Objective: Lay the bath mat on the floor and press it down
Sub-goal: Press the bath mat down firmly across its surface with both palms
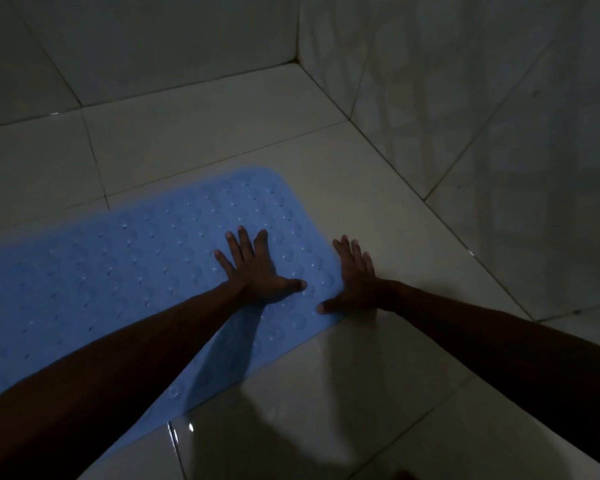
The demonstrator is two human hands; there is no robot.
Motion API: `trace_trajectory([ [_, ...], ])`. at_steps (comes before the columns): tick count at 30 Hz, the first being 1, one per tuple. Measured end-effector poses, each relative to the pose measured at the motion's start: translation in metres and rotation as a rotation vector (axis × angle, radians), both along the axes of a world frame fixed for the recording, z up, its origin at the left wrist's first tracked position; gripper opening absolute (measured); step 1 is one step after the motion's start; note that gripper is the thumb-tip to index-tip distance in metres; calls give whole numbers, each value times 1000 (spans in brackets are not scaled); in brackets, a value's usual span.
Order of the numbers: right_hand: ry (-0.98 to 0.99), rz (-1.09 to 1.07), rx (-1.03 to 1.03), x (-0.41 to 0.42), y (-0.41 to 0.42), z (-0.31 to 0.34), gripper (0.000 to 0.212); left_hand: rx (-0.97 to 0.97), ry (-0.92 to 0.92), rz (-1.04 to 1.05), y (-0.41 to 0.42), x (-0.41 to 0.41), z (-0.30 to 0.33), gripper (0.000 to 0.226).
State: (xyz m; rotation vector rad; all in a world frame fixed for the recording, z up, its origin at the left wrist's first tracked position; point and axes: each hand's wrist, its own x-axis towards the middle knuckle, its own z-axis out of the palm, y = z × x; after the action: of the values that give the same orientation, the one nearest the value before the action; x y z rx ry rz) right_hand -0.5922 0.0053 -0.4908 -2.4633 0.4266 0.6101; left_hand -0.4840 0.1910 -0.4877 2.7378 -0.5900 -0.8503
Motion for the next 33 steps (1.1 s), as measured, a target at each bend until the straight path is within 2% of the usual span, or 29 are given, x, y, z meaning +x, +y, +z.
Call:
trace_trajectory([
  [5, -32, -30, 24, 0, -1, -5, 147, 39, -9, -11, 0, -1, 1, 148],
  [10, -113, -165, 179, -1, -7, -4, 122, 103, 21, 16, -13, -5, 10, 148],
  [15, -123, -140, 140, -1, -10, -7, 111, 107, 24, 75, -25, -12, 10, 146],
  [19, -124, -165, 141, 4, -8, -9, 118, 117, 11, 88, -27, -15, 9, 142],
  [22, -133, -311, 132, 12, -9, -3, 133, 93, 9, 68, -25, -15, 8, 140],
  [26, 34, -438, 46, 29, -14, 17, 154, 65, -7, 5, -16, -10, 5, 143],
  [29, 119, -450, 16, 41, -17, 24, 156, 47, -5, -2, -10, 6, 11, 145],
  [33, 156, -336, 34, 37, -25, 17, 152, -44, 27, 52, -1, 19, 7, 130],
])
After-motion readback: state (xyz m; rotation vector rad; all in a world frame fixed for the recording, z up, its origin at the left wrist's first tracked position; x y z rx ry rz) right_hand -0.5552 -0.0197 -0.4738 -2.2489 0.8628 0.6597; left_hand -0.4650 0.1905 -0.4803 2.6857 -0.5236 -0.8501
